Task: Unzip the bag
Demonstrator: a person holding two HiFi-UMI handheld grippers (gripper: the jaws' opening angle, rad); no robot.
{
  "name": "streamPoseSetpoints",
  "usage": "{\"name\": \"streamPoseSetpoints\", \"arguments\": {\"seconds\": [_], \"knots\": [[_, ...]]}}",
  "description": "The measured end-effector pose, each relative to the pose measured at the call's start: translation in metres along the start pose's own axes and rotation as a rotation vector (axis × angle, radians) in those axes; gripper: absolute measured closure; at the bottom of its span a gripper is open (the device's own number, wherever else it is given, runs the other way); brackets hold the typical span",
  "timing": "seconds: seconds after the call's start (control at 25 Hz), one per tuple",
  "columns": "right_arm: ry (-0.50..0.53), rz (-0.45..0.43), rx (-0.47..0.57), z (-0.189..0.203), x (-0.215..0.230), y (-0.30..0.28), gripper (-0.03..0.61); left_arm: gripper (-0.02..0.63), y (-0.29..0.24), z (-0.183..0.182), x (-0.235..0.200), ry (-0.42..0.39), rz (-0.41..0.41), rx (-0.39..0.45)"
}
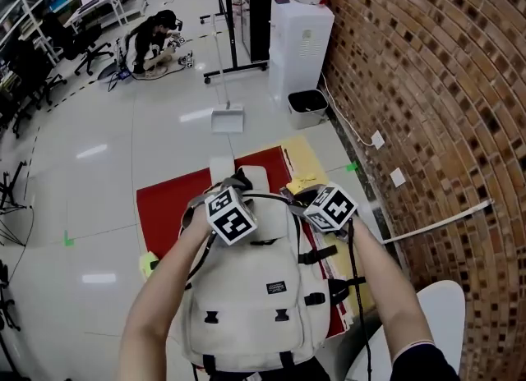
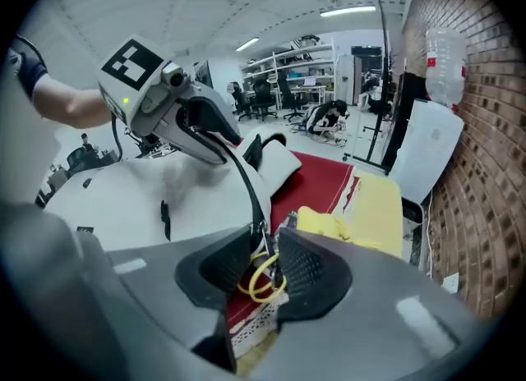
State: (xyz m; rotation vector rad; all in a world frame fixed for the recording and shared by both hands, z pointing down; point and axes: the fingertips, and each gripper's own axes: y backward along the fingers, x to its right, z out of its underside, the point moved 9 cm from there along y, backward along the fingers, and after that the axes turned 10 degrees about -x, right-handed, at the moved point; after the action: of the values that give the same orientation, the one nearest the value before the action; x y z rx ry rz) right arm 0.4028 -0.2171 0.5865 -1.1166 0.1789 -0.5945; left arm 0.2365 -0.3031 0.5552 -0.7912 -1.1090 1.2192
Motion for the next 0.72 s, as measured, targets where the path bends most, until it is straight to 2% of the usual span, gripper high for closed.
{"name": "streamPoseSetpoints", "arguments": {"seconds": [0.08,0.16,0.28,0.48,0.72], "knots": [[0.009,-0.036,-0.025,0.004,0.004,-0.004,0.485,0.469,-0.007,0.002,-0.004,0.004,0.006,-0.03],[0.046,-0.056,-0.039,0.005,0.006,-0.004,0.536,0.534,-0.01,0.003,-0.008,0.016,0.009,-0.043],[0.121,-0.051,-0.054,0.002,0.003,0.004,0.549,0.573,-0.009,0.002,-0.012,0.037,0.009,-0.042],[0.29,0.005,-0.131,0.006,-0.012,0.019,0.555,0.587,-0.005,0.006,-0.016,0.108,0.016,-0.018],[0.365,0.0,-0.206,0.034,-0.047,0.031,0.555,0.591,-0.001,0.01,-0.02,0.196,0.013,0.022]]}}
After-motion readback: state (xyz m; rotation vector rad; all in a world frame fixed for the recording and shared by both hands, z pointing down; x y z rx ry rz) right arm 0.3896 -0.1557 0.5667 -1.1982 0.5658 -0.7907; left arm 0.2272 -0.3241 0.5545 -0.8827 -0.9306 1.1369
